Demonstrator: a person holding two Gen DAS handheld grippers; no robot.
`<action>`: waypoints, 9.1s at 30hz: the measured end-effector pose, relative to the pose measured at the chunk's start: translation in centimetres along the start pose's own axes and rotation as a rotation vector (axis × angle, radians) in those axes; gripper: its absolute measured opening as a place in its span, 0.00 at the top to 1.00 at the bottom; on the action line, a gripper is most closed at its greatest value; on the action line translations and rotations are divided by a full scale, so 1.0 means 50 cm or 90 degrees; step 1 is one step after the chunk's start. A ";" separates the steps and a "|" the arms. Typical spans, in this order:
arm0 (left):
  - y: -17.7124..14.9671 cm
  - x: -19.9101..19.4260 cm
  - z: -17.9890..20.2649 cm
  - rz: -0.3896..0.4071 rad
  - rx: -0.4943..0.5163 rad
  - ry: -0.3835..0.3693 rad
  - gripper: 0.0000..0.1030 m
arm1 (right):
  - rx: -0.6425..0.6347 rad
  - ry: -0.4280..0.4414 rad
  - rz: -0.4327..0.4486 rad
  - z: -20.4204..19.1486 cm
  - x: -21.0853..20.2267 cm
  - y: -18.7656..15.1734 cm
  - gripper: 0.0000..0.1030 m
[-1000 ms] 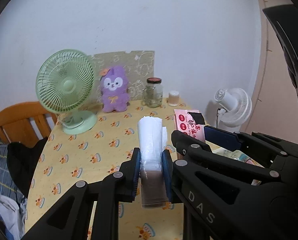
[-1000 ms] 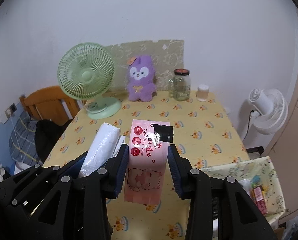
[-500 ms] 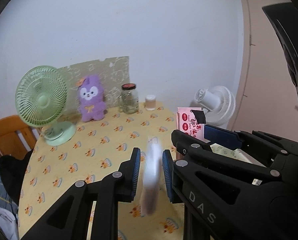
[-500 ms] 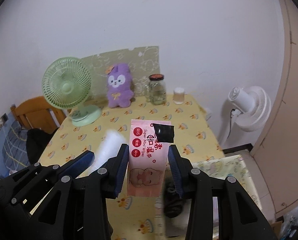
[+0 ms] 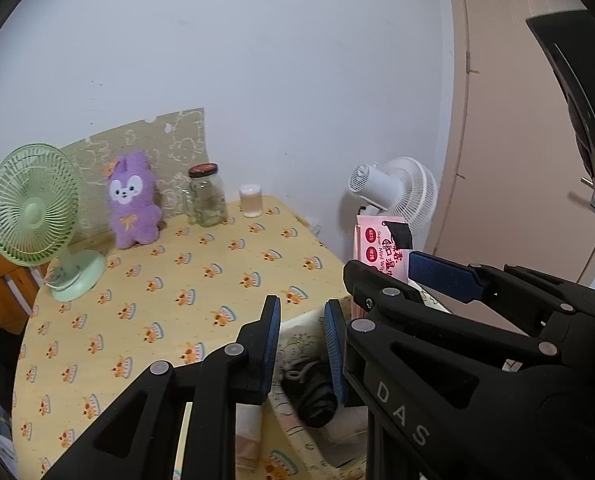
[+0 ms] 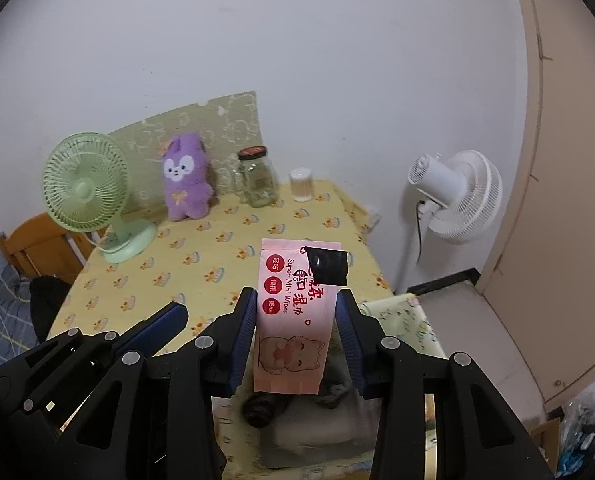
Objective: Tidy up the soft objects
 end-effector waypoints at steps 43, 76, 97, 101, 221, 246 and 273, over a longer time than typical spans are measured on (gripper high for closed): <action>-0.118 -0.018 -0.112 -0.066 -0.032 0.067 0.36 | 0.032 -0.065 -0.006 -0.069 0.028 -0.118 0.19; -0.297 -0.026 -0.303 -0.117 -0.069 0.085 0.32 | 0.013 -0.063 -0.064 -0.292 0.112 -0.257 0.01; -0.361 0.113 -0.287 -0.203 -0.042 0.034 0.30 | 0.057 -0.119 -0.143 -0.239 0.244 -0.328 0.00; -0.368 0.131 -0.294 -0.214 -0.054 0.027 0.30 | 0.064 -0.132 -0.166 -0.231 0.267 -0.332 0.00; -0.047 0.026 -0.008 -0.022 -0.016 0.030 0.15 | -0.010 -0.068 0.023 0.005 0.019 -0.058 0.78; -0.086 0.036 -0.026 -0.078 0.000 0.019 0.15 | 0.028 -0.122 -0.033 0.020 0.048 -0.096 0.20; -0.098 -0.172 -0.187 0.024 -0.072 0.139 0.07 | -0.042 -0.065 0.059 -0.190 -0.086 -0.074 0.03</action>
Point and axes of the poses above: each gripper's, at about its wrist camera, not at the fingertips, and x roughly the way its jaws point, z to its right, y to its top, the point moved 3 cm from there along x, roughly the way its jaws point, and after that the axes turned 10 degrees about x, right-handed, at the moved point
